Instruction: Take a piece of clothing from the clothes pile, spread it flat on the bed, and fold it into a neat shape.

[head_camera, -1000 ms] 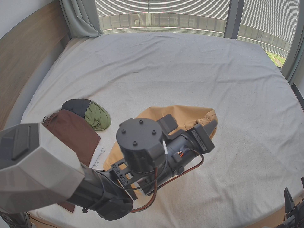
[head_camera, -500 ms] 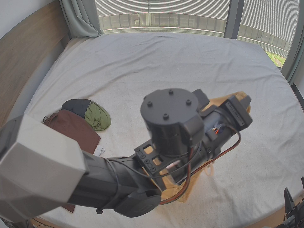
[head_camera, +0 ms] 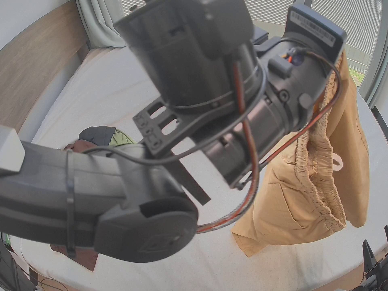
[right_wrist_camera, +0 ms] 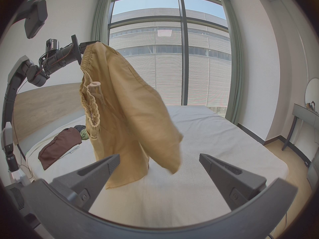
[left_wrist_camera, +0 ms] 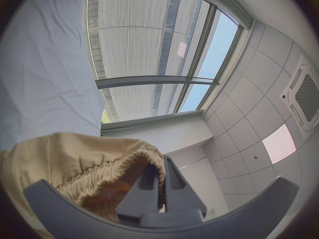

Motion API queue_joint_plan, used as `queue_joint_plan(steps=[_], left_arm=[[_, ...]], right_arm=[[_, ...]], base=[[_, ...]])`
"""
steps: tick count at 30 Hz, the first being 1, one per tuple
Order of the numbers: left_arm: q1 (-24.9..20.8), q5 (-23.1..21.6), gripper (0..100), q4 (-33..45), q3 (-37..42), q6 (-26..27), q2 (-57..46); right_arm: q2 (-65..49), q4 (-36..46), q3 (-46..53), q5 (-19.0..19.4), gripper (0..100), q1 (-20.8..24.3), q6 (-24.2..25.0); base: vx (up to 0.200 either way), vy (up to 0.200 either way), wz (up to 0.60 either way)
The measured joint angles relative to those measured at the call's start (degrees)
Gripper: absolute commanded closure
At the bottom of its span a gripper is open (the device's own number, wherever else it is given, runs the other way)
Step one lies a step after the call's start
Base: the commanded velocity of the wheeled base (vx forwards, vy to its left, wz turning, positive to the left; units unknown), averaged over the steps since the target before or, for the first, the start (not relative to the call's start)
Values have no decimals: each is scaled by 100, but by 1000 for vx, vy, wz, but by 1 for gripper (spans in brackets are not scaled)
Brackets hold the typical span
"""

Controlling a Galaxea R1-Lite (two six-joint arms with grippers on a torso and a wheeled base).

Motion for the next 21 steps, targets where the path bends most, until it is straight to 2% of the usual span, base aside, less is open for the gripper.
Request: queue_joint_plan(steps=[8, 15, 21], left_arm=[[706, -46, 100, -212, 1375, 274, -211], [1408, -261, 100, -1250, 2470, 720, -149], [1740, -308, 100, -1859, 3062, 824, 43]], right_arm=[[0, 2, 0, 0, 0, 0, 0], [0, 2, 0, 0, 0, -5, -2], [0, 2, 0, 2, 0, -7, 0]], base=[[0, 0, 0], [0, 0, 0], [0, 0, 0]])
